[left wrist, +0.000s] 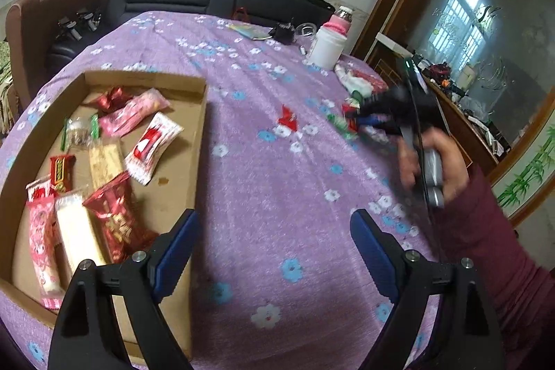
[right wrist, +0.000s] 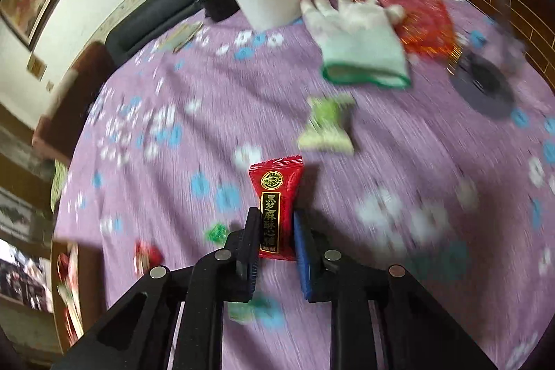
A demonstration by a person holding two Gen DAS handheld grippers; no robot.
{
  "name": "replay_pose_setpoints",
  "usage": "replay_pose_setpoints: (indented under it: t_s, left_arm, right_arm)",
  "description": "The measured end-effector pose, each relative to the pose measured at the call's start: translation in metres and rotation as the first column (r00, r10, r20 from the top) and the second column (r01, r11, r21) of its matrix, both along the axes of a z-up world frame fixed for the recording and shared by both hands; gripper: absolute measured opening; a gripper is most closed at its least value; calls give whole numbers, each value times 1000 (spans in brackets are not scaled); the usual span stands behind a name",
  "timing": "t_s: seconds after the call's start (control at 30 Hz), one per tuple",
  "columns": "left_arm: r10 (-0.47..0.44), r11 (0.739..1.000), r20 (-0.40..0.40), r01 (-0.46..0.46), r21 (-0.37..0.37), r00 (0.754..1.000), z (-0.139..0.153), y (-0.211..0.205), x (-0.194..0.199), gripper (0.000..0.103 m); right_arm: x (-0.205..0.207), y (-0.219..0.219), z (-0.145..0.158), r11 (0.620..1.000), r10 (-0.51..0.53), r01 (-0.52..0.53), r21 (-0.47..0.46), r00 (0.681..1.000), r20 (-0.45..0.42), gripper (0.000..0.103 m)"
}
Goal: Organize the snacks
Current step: 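Grasp the red black-labelled candy packet with the right tool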
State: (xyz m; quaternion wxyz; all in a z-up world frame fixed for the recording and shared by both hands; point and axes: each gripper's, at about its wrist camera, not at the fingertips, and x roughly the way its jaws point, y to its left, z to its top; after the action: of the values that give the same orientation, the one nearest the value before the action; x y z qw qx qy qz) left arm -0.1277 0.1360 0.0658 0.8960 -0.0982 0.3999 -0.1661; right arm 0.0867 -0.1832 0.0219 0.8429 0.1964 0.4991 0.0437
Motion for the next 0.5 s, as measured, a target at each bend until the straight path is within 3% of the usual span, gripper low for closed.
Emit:
replay_pose_setpoints:
  t_s: [0.1, 0.23, 0.43, 0.47, 0.5]
  left_arm:
    - [2, 1000, -2, -2, 17, 1000, 4, -13, 9, 87]
    - [-2, 999, -17, 2, 46, 1000, 7, -37, 34, 87]
    - [-29, 996, -17, 30, 83, 999, -1, -75, 99, 87]
    - [-35, 995, -25, 37, 90, 999, -5, -81, 114, 82]
    - [-22, 993, -37, 26, 116, 999, -10, -86, 128, 70]
  right_arm:
    - [-30, -1, 0, 999, 28, -28, 15, 999, 20, 19]
    - [-53, -4, -4, 998, 57, -57, -6, 992, 110, 19]
    - [-47, -7, -9, 994, 102, -106, 22, 986, 130, 21]
    - [-45, -7, -10, 994, 103, -108, 29, 986, 128, 21]
    - [-44, -8, -11, 993, 104, -109, 35, 987, 126, 22]
